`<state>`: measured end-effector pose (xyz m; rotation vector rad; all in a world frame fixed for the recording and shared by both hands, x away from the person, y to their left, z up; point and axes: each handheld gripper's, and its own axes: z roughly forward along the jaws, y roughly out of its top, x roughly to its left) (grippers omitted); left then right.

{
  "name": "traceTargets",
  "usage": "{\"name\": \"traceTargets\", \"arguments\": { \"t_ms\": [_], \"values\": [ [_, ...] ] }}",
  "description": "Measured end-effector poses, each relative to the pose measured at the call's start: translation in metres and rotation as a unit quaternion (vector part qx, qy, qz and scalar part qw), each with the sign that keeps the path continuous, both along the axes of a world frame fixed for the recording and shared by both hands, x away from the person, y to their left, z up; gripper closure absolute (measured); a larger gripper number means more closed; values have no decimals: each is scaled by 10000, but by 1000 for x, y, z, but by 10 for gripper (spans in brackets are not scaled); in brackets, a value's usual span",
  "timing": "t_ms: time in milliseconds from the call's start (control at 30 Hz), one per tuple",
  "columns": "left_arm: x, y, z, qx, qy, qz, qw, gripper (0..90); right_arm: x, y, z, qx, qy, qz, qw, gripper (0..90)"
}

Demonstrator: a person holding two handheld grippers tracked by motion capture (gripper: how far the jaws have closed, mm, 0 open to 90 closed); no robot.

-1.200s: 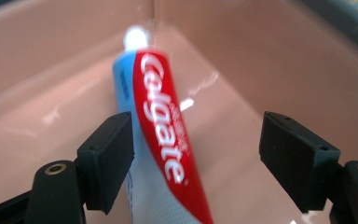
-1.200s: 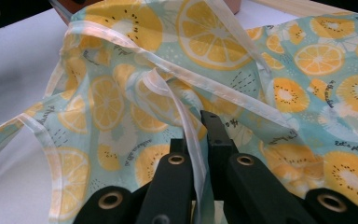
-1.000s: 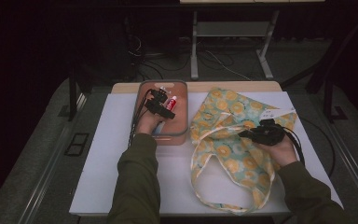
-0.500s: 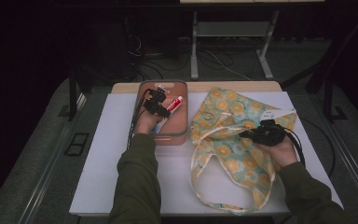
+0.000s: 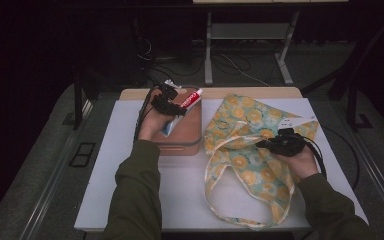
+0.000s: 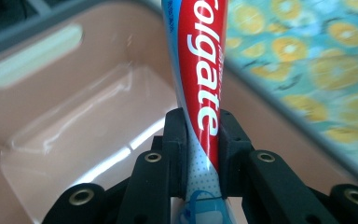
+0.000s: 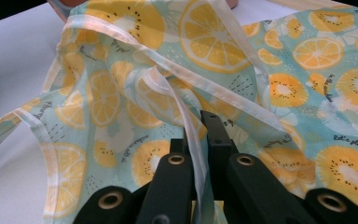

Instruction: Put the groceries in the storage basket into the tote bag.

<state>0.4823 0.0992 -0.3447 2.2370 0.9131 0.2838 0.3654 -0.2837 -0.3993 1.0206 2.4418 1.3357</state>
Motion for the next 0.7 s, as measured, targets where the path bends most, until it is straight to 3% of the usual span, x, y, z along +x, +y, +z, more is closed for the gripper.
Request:
{"name": "traceTargets", "arguments": {
  "t_ms": [167, 333, 533, 700],
  "values": [
    [-23, -10, 22, -166, -86, -509, 9985, 761, 2, 0, 0, -35, -16, -7, 10000, 898],
    [-52, -25, 37, -96, -72, -989, 9950, 761, 3, 1, 0, -63, -23, -38, 10000, 898],
    [-89, -47, 41, 20, -94, -1486, 9889, 761, 4, 2, -1, -81, -15, -57, 9999, 898],
    [-117, -70, 34, 99, -100, -1938, 9809, 761, 4, 3, -2, -88, -14, -60, 9999, 899]
  ]
}}
